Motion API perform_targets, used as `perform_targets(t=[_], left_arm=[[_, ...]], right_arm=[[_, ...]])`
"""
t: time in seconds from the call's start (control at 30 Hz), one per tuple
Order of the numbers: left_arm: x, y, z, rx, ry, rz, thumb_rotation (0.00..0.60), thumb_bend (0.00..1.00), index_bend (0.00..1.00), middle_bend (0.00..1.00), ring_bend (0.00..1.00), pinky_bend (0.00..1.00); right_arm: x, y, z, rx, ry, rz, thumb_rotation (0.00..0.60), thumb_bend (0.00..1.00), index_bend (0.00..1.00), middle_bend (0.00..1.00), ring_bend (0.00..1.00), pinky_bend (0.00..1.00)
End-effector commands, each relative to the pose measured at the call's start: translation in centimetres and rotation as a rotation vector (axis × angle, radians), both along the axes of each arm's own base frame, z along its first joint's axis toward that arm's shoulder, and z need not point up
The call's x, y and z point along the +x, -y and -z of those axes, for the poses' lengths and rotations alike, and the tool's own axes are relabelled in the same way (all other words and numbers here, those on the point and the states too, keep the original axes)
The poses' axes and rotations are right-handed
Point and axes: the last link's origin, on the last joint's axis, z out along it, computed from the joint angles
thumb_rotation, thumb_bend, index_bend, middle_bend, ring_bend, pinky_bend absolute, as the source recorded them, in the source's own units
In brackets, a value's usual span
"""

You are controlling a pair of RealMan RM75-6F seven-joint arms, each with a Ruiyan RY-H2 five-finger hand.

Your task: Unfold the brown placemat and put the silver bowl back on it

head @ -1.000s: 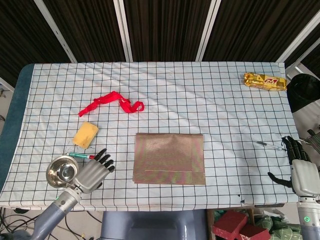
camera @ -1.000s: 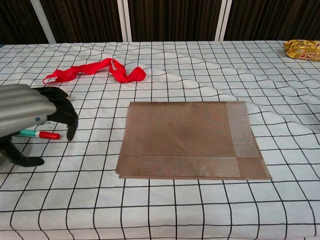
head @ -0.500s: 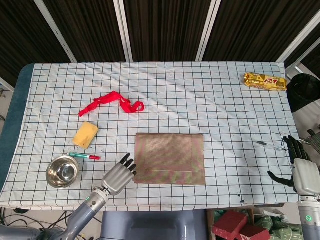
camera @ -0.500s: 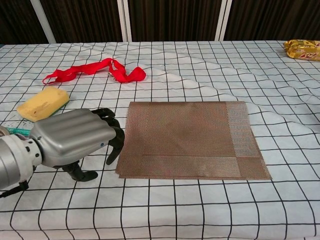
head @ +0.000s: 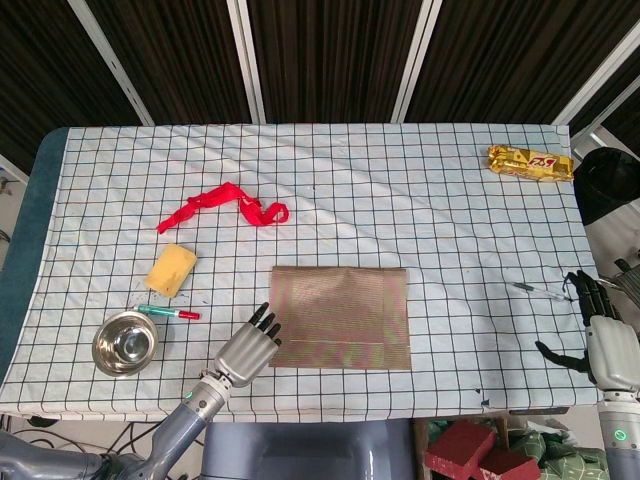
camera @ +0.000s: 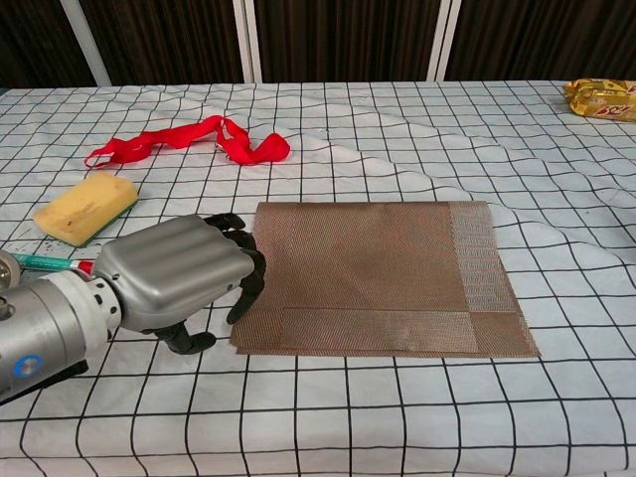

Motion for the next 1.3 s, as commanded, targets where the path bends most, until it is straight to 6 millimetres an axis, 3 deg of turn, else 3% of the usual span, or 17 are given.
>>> perform_targets(t=[0.03,1.3], left_arm=[[-0.1,0.0,0.1,0.001,-0.004,-0.002,0.600,0.28,0.56,0.25,0.12,0.07],[0.1,0.0,2.3,-0.020,-0.010,-0.005,0.600,0.39,0.56,0.24,0.12,0.06]], right_arm=[[0.0,0.0,0.0,0.001,0.001,0.000,0.600,0.10,0.03,0.00,0.00,0.16],[-0.1,0.1,-0.1,0.004,0.014,0.014,0.600,0.10,0.03,0.00,0.00,0.16]])
